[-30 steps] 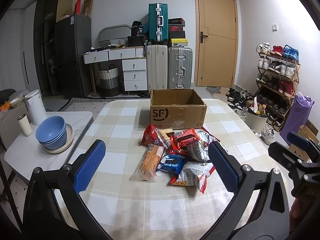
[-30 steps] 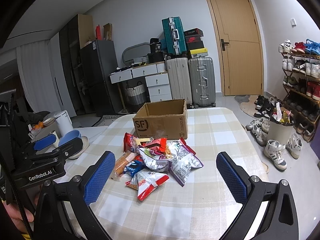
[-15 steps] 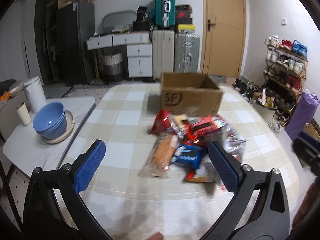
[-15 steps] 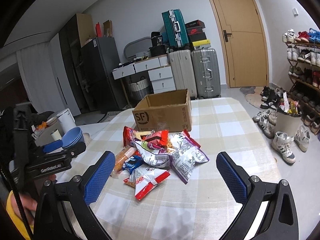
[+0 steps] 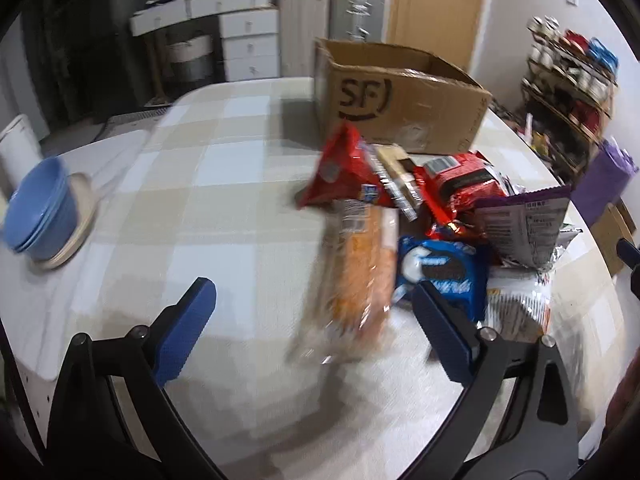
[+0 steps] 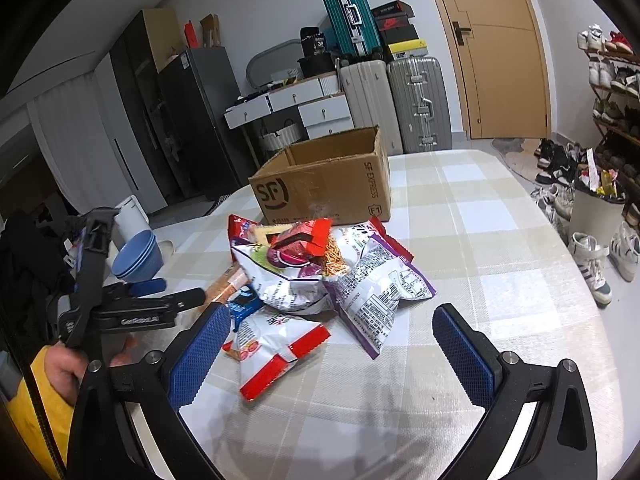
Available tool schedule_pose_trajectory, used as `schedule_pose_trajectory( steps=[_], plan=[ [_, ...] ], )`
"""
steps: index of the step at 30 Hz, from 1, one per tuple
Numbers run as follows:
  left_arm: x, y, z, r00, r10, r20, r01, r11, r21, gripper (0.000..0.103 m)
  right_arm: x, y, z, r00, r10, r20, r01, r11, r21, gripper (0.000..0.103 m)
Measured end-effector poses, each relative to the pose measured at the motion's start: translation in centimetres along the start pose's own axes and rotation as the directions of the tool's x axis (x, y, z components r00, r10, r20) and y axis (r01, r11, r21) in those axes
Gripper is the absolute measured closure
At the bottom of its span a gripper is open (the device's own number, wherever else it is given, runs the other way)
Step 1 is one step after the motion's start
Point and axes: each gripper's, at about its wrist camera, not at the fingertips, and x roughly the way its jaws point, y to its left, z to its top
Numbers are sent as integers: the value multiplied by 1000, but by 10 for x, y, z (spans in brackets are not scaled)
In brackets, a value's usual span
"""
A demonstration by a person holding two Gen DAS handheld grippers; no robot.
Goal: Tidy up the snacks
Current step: 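Lower the left tool onto the orange bread roll bag and close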
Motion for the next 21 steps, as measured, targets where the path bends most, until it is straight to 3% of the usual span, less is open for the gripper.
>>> schedule_pose_trajectory(
  steps=[2,6,9,11,13,16,21],
  plan=[
    [14,-7,8,1000,7,-23,-7,1000,13,5,5,-3,0,1000,14,-4,-14,999,30,0],
    [41,-13,23,998,28,-61,-26,999,30,15,12,-8,0,999,31,-13,-30,997,67,0],
    [52,-11,28,997,0,-76,1,1000,21,18,15,-10,1,999,42,-14,-40,996,83,0],
    [54,-14,29,996,-19,-81,22,999,35,27,16,-11,1,999,47,-13,-46,995,92,0],
    [58,-16,29,995,-34,-93,38,998,44,45,15,-10,0,998,59,-9,-58,993,105,0],
    [65,-20,29,992,-68,-110,75,995,58,59,17,-9,-2,998,61,-18,-59,993,103,0],
    [65,-26,24,993,-68,-96,76,994,75,68,19,-6,-6,998,46,-46,-43,996,75,0]
  ],
)
